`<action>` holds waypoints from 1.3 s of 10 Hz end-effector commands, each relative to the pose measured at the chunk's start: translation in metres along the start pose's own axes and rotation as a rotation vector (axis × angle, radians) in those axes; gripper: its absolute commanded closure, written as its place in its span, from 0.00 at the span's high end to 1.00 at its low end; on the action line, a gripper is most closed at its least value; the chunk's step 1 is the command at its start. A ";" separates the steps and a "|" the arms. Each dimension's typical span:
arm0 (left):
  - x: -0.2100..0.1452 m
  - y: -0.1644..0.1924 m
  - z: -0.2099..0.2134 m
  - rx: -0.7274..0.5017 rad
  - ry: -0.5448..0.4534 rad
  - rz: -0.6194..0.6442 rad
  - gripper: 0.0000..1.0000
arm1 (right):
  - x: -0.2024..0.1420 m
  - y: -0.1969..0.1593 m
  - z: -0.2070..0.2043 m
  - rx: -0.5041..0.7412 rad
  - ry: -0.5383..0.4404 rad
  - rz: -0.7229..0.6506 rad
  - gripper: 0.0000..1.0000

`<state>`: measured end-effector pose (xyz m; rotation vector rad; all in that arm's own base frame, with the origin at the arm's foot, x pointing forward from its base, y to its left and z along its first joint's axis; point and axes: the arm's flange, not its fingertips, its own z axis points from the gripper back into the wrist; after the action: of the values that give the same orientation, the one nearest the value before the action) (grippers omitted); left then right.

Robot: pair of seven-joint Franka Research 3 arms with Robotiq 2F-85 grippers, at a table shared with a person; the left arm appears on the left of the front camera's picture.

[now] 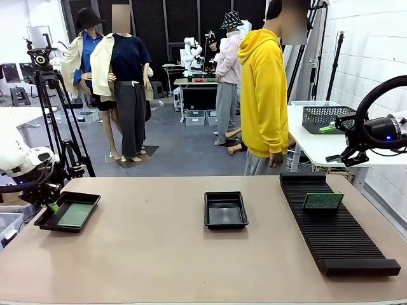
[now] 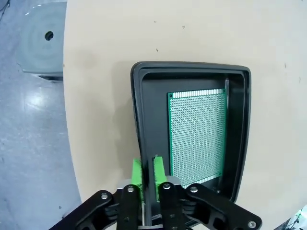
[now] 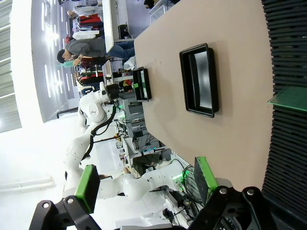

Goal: Inspect and transfer BCBs to ESD trays.
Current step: Pick up the ESD tray and place it on the left side of the table.

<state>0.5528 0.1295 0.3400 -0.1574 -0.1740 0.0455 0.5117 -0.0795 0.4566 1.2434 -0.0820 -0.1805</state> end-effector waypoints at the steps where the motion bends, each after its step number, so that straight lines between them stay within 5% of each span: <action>1: 0.006 0.005 0.009 -0.070 -0.019 0.048 0.47 | 0.001 0.002 -0.003 -0.023 -0.004 -0.017 1.00; 4: 0.006 0.008 0.032 -0.115 -0.024 0.091 1.00 | 0.001 0.002 -0.003 -0.023 -0.004 -0.017 1.00; 13: 0.004 0.005 0.061 -0.106 -0.046 0.100 1.00 | 0.001 0.002 -0.003 -0.023 -0.004 -0.017 1.00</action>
<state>0.5463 0.1420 0.3998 -0.2769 -0.2113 0.1392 0.5117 -0.0795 0.4566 1.2433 -0.0819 -0.1807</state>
